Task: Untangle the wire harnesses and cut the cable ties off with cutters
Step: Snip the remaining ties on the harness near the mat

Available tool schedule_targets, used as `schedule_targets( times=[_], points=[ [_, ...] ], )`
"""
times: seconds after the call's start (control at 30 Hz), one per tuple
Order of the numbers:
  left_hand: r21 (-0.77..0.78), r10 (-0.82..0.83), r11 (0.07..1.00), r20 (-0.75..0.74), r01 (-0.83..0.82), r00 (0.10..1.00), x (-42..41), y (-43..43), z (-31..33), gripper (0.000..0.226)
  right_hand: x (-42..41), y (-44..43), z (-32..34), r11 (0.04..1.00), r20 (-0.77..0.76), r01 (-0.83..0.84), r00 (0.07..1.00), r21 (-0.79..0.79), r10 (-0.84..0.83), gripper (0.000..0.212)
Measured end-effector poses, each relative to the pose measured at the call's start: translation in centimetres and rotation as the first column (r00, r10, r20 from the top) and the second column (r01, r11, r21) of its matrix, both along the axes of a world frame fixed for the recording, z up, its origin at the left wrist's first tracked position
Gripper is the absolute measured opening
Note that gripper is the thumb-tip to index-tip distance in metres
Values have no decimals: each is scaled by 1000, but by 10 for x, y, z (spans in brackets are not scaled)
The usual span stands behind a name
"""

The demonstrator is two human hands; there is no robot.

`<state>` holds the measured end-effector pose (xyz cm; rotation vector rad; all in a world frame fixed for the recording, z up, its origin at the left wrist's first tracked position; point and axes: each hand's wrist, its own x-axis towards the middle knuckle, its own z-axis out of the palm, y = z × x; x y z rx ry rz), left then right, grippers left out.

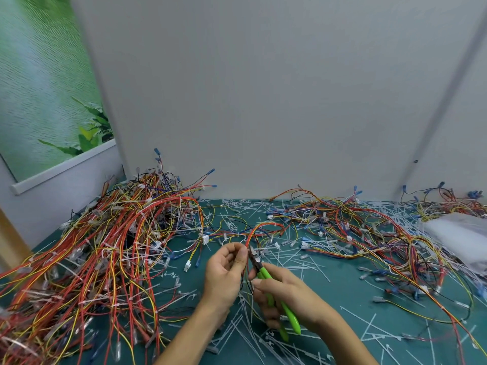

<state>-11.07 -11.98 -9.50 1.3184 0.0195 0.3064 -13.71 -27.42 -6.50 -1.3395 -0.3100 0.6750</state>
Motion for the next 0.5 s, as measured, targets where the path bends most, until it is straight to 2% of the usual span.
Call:
schedule_targets(
  times=[0.1,0.23,0.33,0.43,0.5],
  points=[
    [65,-5,998,27,4,1000,-2,-1,0,5,0,-2,1,1000,1,12,1000,15,-12,24],
    [66,1,998,21,-2,1000,-3,-2,4,4,0,-3,4,1000,36,16,999,-14,-15,23],
    [63,2,998,31,-4,1000,-5,-2,6,2,-1,-1,4,999,-10,36,999,0,-36,21],
    [139,-13,990,83,1,997,-8,-5,7,2,7,-2,2,986,-113,158,982,61,-151,15],
    [148,-43,989,98,28,994,-12,-9,9,7,16,-7,-2,941,-168,328,935,79,-311,8]
  ],
)
